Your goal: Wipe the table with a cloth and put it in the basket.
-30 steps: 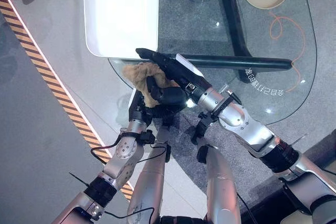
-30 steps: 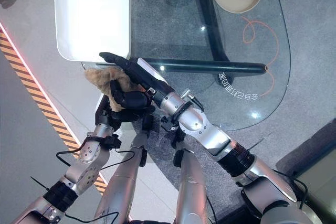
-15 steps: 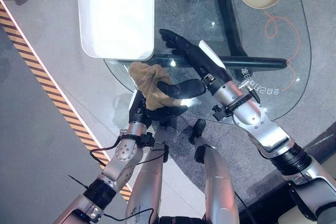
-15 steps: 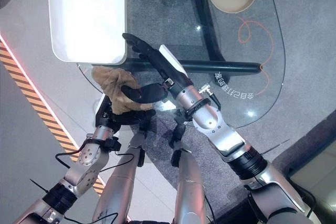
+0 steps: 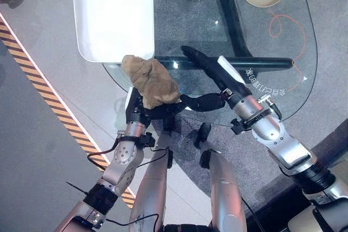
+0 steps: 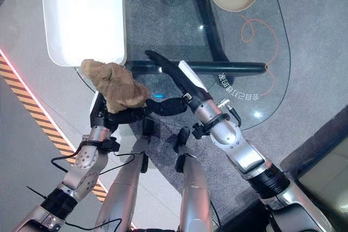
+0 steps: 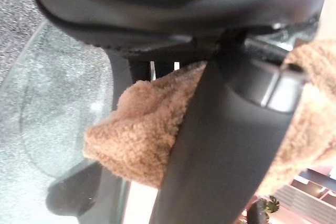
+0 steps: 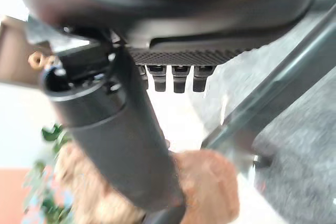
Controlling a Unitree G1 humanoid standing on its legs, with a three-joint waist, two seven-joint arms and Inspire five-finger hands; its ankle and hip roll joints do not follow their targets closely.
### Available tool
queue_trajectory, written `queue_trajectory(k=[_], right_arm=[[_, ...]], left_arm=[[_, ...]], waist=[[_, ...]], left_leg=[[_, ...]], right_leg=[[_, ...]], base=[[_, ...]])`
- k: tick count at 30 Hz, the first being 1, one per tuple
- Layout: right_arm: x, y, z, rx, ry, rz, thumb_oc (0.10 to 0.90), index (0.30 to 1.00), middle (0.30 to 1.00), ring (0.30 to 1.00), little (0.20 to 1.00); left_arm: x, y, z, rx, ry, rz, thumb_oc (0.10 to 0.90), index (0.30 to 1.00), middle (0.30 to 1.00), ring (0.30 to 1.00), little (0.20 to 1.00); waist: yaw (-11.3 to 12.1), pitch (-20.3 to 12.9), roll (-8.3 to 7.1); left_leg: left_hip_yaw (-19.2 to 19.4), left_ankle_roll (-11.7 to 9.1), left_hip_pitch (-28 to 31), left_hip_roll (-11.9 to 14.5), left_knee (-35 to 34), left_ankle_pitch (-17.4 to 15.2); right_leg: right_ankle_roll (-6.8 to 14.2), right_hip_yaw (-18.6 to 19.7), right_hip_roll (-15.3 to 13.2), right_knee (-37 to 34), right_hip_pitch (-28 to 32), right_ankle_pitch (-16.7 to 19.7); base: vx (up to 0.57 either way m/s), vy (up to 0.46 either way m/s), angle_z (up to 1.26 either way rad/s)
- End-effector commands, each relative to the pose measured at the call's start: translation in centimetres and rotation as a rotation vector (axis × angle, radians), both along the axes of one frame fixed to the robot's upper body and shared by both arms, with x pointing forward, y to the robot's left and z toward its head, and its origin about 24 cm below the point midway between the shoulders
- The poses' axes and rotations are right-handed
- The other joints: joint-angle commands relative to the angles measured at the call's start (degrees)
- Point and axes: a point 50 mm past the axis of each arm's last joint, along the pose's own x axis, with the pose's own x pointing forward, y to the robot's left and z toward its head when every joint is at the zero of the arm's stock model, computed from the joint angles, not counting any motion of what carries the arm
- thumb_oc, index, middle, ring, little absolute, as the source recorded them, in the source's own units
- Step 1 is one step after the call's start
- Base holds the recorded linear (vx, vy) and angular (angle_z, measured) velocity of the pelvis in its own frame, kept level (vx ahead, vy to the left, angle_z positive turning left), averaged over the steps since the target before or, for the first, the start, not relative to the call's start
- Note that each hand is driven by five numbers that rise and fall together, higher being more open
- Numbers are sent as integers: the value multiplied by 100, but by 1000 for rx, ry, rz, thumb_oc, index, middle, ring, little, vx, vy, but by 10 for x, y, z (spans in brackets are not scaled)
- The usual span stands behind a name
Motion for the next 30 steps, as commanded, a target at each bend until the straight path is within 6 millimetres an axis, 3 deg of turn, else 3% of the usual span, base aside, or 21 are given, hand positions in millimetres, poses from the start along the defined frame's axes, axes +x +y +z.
queue_trajectory(k=[1,7,15,21,30], right_arm=[[-23,2,55,70,-308,70,800,900,900,900,900],[-25,-6,48,134,-264,73,800,900,900,900,900],[-19,-12,26,160,-156,22,800,900,900,900,900],[-16,-12,14,177,-47,44,800,900,900,900,900],[-6,0,-3,97,95,82,800,900,900,900,900]], left_arm=[[-24,-8,51,-50,-330,-75,100,300,300,300,200],[-30,0,65,-56,-429,-31,100,300,300,300,200],[-41,14,100,-1,-633,110,100,300,300,300,200],[-47,36,125,36,-756,253,100,300,300,300,200],[-44,53,149,89,-859,427,100,300,300,300,200]], waist=[[7,-140,-36],[-28,-140,-49],[10,-140,-11],[43,-140,108],[40,-140,262]], left_leg=[[330,208,362,19,425,-994],[372,196,421,47,408,-1016],[324,154,467,18,428,-1029],[312,104,468,-19,445,-1004],[387,33,356,-28,561,-972]], right_leg=[[515,322,194,-515,212,541],[509,335,202,-505,253,498],[471,308,170,-484,326,419],[404,324,118,-443,327,332],[305,426,70,-286,163,248]], base=[[-1,-4,-15],[-1,0,-4],[0,0,0],[5,32,-1],[9,87,-2]])
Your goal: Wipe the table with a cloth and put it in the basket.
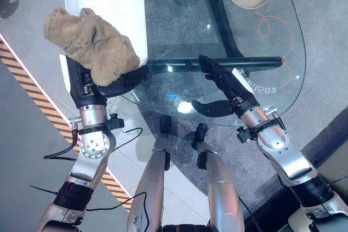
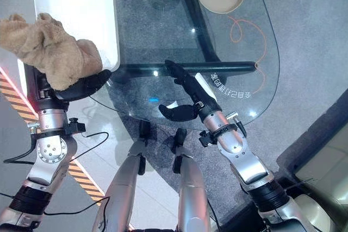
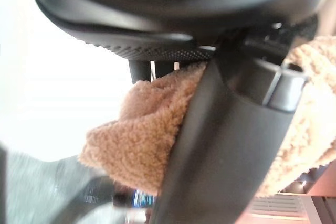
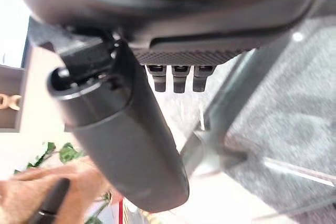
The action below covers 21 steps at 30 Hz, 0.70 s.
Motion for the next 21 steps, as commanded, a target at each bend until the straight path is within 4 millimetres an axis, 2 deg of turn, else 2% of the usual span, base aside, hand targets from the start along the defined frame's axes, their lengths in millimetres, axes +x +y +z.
queue_trajectory(k=[1,10,13,21], right_arm=[[-2,13,28,-13,-97,107,800,900,900,900,900],[8,21,24,-53,-28,138,800,900,900,900,900],[14,28,25,-58,-10,156,800,900,900,900,900],[20,39,30,-80,8,190,800,900,900,900,900]], left_arm=[[-23,-8,70,7,-423,-14,100,300,300,300,200],[-6,4,86,-26,-451,77,100,300,300,300,200],[7,4,104,-10,-466,148,100,300,300,300,200],[32,12,117,-15,-397,244,100,300,300,300,200]], waist=[[-30,-139,310],[-122,-139,287],[-186,-139,236],[-282,-139,181]], left_leg=[[217,41,110,-10,696,-944],[322,28,-66,15,881,-983],[362,31,-248,23,1028,-1022],[442,53,-523,27,1202,-1088]], right_leg=[[278,233,103,-324,89,251],[246,371,127,-213,-109,248],[249,444,141,-166,-274,285],[272,521,148,-150,-530,354]], base=[[16,119,3],[14,85,-4],[29,126,0],[12,81,0]])
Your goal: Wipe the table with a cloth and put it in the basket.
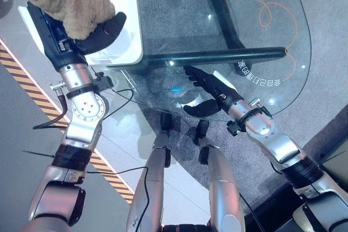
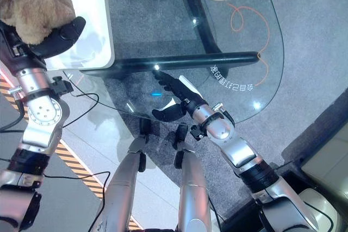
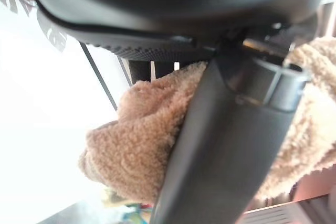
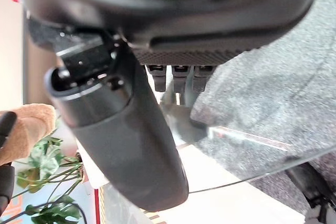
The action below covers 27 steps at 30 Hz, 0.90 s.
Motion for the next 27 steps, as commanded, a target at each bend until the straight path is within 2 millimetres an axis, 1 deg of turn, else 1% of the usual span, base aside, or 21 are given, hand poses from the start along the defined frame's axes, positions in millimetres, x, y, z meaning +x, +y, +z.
queue_trajectory(k=[1,8,11,16,20,21,23,27], right_arm=[[-8,19,30,50,-100,133,800,900,900,900,900],[-3,20,30,31,-98,123,800,900,900,900,900],[-3,20,32,35,-100,124,800,900,900,900,900],[-1,22,34,38,-102,140,800,900,900,900,900],[0,26,36,46,-104,157,800,900,900,900,900],[0,27,36,48,-104,161,800,900,900,900,900],[0,30,38,55,-104,166,800,900,900,900,900],[2,32,41,64,-103,165,800,900,900,900,900]], left_arm=[[-15,1,52,21,-252,27,100,300,300,300,200],[0,17,44,-49,-192,91,100,300,300,300,200],[4,21,44,-49,-169,111,100,300,300,300,200],[14,33,49,-94,-102,156,100,300,300,300,200],[22,40,47,-133,-29,149,100,300,300,300,200],[25,43,46,-160,2,125,100,300,300,300,200],[29,49,43,-186,53,137,100,300,300,300,200],[32,59,47,-250,74,168,100,300,300,300,200]], waist=[[-94,-138,161],[-165,-138,124],[-187,-138,94],[-250,-138,-1],[-293,-138,-63],[-300,-138,-86],[-310,-138,-135],[-346,-138,-207]], left_leg=[[318,62,-98,36,934,-1056],[362,54,-293,53,998,-1085],[370,55,-359,67,1030,-1095],[357,33,-521,108,1088,-1116],[358,39,-560,117,1079,-1113],[356,38,-556,117,1069,-1111],[350,31,-559,128,1058,-1102],[349,18,-565,160,1050,-1111]], right_leg=[[325,366,179,-554,-21,473],[352,396,175,-583,-207,530],[373,401,175,-588,-268,552],[427,408,185,-602,-426,607],[467,419,209,-603,-481,647],[474,415,218,-627,-469,658],[483,398,235,-657,-454,680],[507,387,259,-677,-454,695]], base=[[6,79,0],[11,71,-1],[6,39,-1],[0,29,0],[0,0,0],[0,0,0],[0,0,0],[0,0,0]])
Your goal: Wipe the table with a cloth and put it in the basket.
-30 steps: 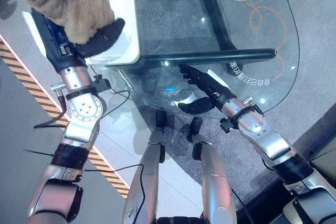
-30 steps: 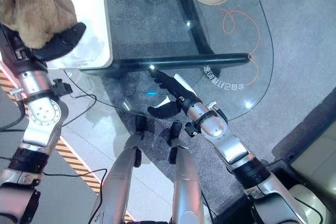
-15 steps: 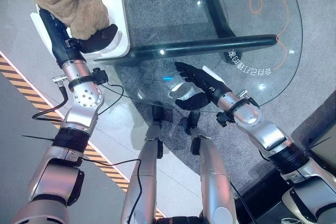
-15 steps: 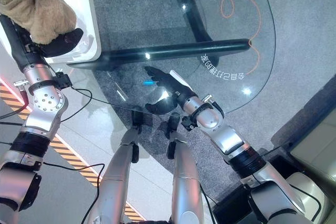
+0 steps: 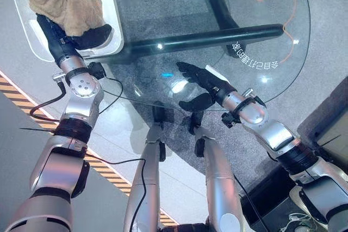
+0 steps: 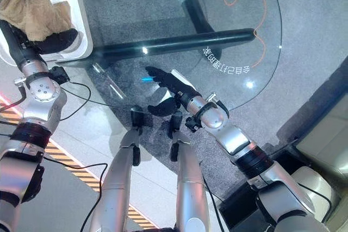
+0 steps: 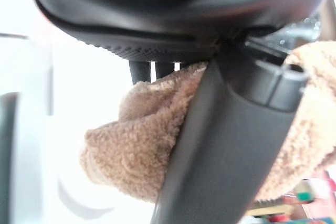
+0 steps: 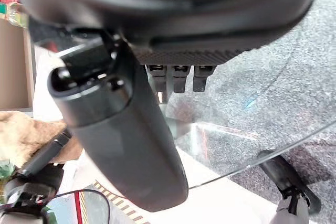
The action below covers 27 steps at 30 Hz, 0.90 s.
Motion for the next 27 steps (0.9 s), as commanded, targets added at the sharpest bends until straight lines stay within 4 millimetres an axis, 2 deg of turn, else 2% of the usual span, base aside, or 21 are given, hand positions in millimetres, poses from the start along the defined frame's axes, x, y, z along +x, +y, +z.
queue_trajectory(k=[1,5,6,7,14,27], right_arm=[[-10,19,26,100,-93,120,800,900,900,900,900],[-9,19,26,107,-88,119,800,900,900,900,900],[-10,20,26,110,-87,120,800,900,900,900,900],[-9,20,26,112,-87,122,800,900,900,900,900],[-11,21,28,113,-92,136,800,900,900,900,900],[-20,23,22,128,-93,150,800,900,900,900,900]], left_arm=[[-16,20,66,-10,-238,62,100,300,300,300,200],[-13,26,74,-29,-203,82,100,300,300,300,200],[-12,27,75,-27,-192,83,265,441,441,441,365],[-11,27,76,-13,-174,79,800,900,900,900,900],[-5,33,71,-23,-91,82,800,900,900,900,900],[-15,52,76,15,-114,130,800,900,900,900,900]], waist=[[108,-134,-176],[65,-134,-226],[58,-134,-234],[48,-134,-242],[19,-134,-252],[37,-134,-302]], left_leg=[[393,-45,233,119,630,-1026],[395,-56,234,144,641,-1042],[397,-57,233,145,639,-1040],[398,-57,234,148,635,-1042],[389,-59,289,128,568,-1022],[391,-63,404,172,523,-1042]], right_leg=[[482,427,205,-651,106,568],[495,405,216,-648,111,573],[498,404,219,-649,109,577],[502,399,221,-648,108,582],[516,408,236,-696,157,591],[508,340,259,-694,291,534]], base=[[0,0,0],[0,0,0],[0,0,0],[0,0,0],[0,0,0],[-1,-2,0]])
